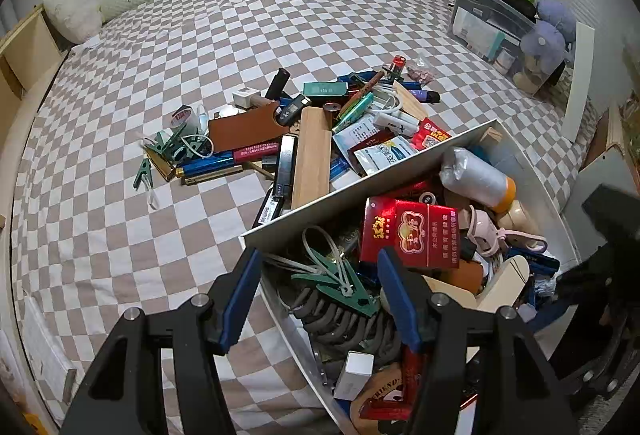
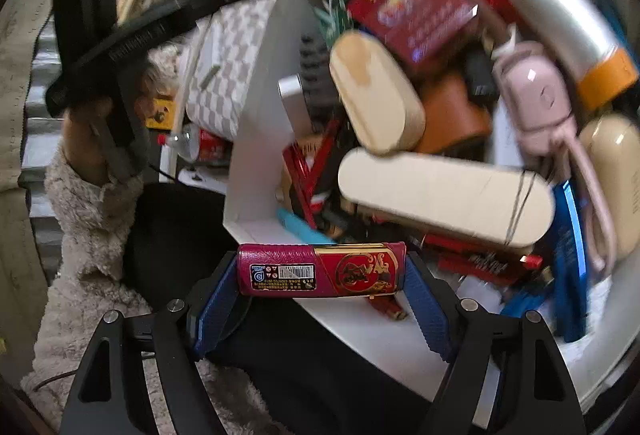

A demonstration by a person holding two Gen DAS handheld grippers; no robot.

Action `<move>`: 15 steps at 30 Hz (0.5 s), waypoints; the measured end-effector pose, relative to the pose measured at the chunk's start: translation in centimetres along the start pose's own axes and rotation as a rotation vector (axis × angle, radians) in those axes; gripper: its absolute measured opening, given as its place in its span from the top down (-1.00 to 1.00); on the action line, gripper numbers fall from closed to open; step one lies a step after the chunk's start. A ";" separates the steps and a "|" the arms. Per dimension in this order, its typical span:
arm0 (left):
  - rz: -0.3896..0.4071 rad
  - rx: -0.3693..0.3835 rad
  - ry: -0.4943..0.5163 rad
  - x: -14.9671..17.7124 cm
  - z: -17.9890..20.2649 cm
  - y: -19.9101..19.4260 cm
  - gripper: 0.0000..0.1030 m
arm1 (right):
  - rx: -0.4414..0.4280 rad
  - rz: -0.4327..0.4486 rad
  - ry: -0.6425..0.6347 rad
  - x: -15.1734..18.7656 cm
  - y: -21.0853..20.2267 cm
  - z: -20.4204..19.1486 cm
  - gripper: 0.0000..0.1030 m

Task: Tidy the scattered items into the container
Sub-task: 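Open the left tool dropping the clothespin while the right tool releases the red tube into the box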

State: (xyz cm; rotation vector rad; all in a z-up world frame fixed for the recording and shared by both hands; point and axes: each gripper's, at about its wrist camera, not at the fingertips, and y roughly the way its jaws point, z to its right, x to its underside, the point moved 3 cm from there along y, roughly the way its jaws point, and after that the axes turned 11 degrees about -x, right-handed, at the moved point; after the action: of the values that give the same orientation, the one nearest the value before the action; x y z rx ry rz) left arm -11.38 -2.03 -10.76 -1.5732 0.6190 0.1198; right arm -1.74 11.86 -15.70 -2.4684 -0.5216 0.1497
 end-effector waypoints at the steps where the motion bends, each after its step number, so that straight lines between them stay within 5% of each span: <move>1: -0.001 0.000 0.002 0.0 0.1 0.0 -0.17 | 0.007 -0.015 0.007 0.1 0.3 0.2 -0.56; 5: -0.001 0.004 0.006 -0.1 0.3 0.0 -0.18 | 0.016 -0.061 0.041 0.4 1.2 0.6 -0.56; 7: 0.000 -0.001 0.008 -0.1 0.4 0.0 -0.52 | 0.015 -0.086 0.076 0.5 1.7 1.0 -0.57; 9: 0.005 -0.004 0.005 -0.2 0.5 -0.1 -0.65 | 0.000 -0.092 0.094 0.6 1.8 1.2 -0.69; 15: -0.007 0.000 -0.004 -0.4 0.7 0.2 -0.65 | -0.015 -0.055 0.071 0.2 0.5 0.5 -0.78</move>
State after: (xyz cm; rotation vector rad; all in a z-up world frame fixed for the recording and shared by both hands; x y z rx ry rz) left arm -11.57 -1.23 -10.82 -1.5742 0.6103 0.1180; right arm -1.56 11.88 -16.41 -2.4612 -0.5616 0.0364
